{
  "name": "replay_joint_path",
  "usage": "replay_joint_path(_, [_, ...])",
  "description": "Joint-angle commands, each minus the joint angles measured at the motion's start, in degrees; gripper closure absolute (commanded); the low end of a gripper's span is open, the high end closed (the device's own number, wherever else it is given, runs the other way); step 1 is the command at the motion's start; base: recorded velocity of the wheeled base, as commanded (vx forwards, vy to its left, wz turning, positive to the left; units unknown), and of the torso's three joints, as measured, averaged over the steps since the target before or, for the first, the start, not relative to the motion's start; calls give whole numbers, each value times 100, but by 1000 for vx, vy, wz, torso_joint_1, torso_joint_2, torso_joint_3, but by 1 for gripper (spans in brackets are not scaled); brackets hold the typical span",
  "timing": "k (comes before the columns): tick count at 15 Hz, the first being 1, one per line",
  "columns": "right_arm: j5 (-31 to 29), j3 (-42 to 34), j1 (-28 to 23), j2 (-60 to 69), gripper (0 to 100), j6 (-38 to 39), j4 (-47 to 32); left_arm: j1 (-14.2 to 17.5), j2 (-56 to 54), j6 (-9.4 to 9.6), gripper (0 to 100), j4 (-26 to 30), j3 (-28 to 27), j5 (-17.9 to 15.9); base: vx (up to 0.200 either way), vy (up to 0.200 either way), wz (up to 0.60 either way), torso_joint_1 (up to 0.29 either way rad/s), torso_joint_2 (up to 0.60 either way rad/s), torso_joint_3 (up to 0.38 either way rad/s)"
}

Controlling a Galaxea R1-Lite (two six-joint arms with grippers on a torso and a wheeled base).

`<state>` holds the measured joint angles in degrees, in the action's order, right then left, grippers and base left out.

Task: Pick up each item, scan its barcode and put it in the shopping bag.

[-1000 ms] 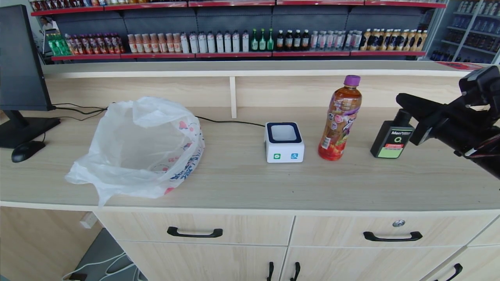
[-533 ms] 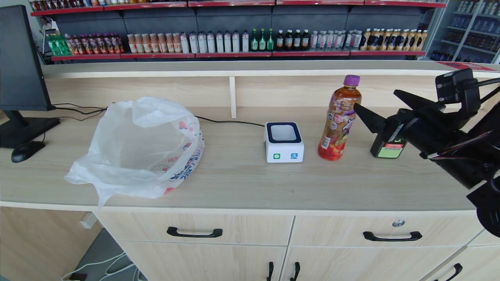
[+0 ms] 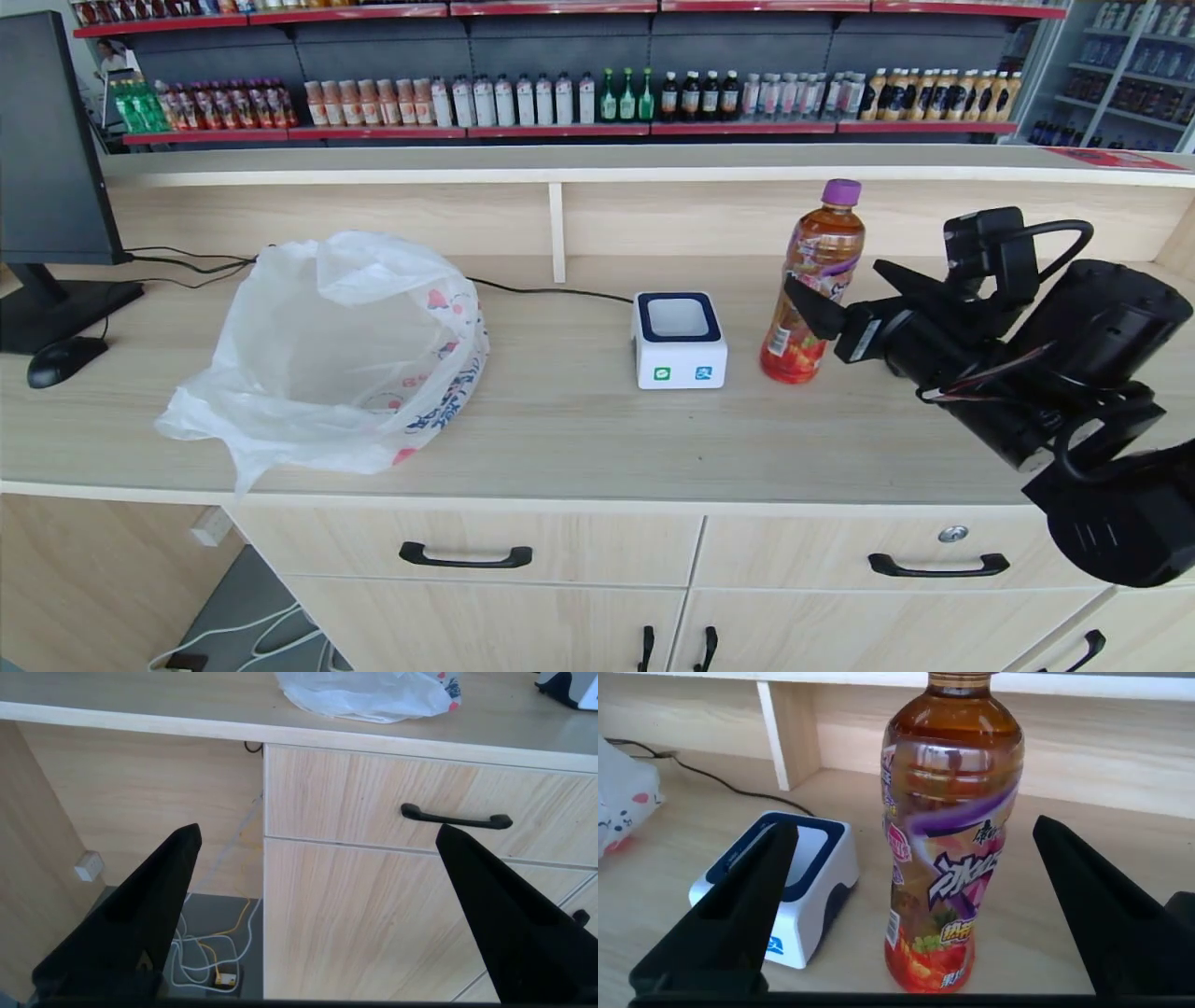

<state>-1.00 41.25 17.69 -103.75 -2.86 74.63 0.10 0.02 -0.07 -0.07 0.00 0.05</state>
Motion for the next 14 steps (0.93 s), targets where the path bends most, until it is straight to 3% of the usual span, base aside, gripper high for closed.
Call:
replay_joint_path(1, [-102, 260, -55, -312, 0, 119, 8, -1, 6, -1, 0, -1, 0, 4, 0, 0, 0, 0, 0, 0])
replay_joint_path(14, [-190, 902, -336, -1332, 0, 524, 175, -1, 6, -1, 0, -1, 0, 4, 0, 0, 0, 0, 0, 0])
